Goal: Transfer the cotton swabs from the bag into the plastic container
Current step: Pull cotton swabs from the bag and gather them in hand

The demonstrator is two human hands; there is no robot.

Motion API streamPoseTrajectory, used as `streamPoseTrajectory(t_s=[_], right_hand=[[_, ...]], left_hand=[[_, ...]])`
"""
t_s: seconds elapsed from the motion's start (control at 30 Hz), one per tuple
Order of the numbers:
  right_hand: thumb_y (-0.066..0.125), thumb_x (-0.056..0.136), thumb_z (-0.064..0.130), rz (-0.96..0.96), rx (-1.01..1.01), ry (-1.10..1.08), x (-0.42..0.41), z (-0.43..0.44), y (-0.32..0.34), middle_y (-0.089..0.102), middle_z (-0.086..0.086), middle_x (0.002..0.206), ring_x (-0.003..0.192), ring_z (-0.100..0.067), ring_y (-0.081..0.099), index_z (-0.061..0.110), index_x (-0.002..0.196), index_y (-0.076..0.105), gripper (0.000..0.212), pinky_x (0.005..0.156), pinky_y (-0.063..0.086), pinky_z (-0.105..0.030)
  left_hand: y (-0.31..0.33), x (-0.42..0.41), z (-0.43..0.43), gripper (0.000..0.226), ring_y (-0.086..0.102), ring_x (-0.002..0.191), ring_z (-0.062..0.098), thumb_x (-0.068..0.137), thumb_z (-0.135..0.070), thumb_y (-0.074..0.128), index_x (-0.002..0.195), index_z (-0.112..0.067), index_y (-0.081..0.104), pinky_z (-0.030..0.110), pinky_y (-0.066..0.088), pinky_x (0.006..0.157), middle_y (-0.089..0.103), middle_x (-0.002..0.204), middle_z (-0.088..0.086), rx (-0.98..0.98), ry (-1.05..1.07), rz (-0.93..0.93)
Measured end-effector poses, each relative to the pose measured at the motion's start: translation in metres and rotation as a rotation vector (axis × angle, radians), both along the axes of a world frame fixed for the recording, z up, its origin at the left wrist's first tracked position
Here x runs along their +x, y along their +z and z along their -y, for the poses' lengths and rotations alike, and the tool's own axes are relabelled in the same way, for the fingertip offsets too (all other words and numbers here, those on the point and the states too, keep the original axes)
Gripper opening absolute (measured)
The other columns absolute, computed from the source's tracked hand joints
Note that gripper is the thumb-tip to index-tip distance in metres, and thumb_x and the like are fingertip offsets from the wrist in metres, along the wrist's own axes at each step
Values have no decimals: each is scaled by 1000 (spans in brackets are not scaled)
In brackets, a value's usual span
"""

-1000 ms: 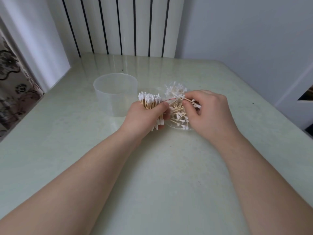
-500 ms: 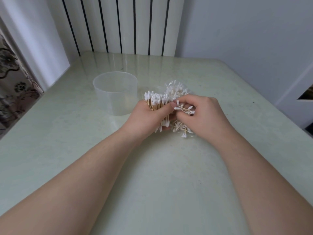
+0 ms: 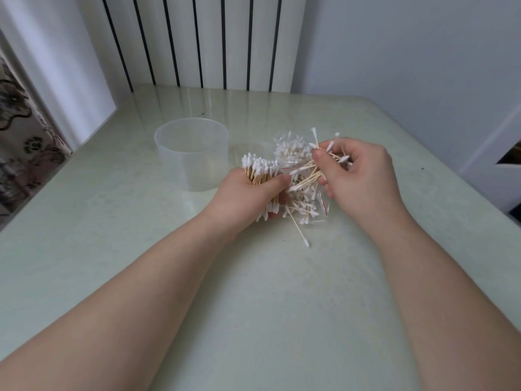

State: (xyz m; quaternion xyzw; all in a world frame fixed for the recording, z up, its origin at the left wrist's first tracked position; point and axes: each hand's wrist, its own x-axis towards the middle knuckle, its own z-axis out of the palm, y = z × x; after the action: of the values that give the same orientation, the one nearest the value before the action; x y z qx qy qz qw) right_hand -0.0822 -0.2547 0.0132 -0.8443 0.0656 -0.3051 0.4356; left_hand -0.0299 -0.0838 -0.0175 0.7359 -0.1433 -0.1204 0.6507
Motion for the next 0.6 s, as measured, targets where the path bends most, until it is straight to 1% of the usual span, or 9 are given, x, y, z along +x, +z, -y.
streamPoseTrajectory(t_s=[0.07,0.13,0.17,0.23,0.3,0.4,0.43,0.5,0.6], right_hand=[[69,93,21,-32,89,23,-2,-2,2,64,3,58,44,-3,59,23,80,69,14,51,47,-21],[68,94,19,-38,178,49,-3,-3,4,61,0,57,43,-6,55,19,82,68,13,51,46,-19],[68,95,19,-30,218,61,-3,-3,5,60,-2,57,43,-10,53,18,83,68,12,53,46,-20],[68,95,17,-11,322,78,-2,-2,6,58,-3,57,46,-15,50,14,84,68,11,52,45,-22],[68,94,13,3,507,113,0,-2,8,57,-4,59,50,-17,48,10,85,67,9,48,42,-24],[65,95,6,-18,770,202,1,-6,8,56,-7,67,52,-14,46,4,88,65,7,44,37,-21],[64,95,5,-32,813,225,1,-7,9,56,-8,68,52,-13,46,3,89,65,6,43,37,-20],[62,95,4,-54,884,263,1,-9,9,57,-5,67,51,-11,47,2,91,64,5,42,36,-18],[61,95,3,-69,969,276,0,-10,11,60,-2,70,53,-10,48,1,93,64,5,41,35,-17]], left_hand=[[2,-2,1,23,73,80,41,95,-24,70,93,-2,75,55,58,78,77,83,16,-33,11,3],[3,-2,0,21,71,73,37,96,-23,68,94,-2,75,54,59,74,77,82,17,-61,34,9],[3,-2,0,21,71,74,39,96,-22,67,95,-2,74,53,58,74,77,82,17,-75,41,8],[2,0,-1,21,74,85,42,96,-23,67,97,-4,75,55,58,80,77,86,17,-124,46,-16],[2,1,-1,19,75,93,38,97,-21,67,99,-3,75,54,60,86,78,94,17,-198,31,-64],[5,1,-1,21,71,105,42,99,-14,62,106,3,71,44,61,84,74,109,24,-326,-50,-151],[6,0,-1,23,70,108,41,100,-13,60,112,5,69,44,61,85,73,113,24,-356,-88,-173],[7,-1,-1,27,69,113,37,101,-14,60,119,4,68,48,58,93,72,118,21,-364,-158,-182],[5,1,-3,30,68,116,32,99,-18,62,121,1,69,52,53,103,72,121,17,-332,-171,-161]])
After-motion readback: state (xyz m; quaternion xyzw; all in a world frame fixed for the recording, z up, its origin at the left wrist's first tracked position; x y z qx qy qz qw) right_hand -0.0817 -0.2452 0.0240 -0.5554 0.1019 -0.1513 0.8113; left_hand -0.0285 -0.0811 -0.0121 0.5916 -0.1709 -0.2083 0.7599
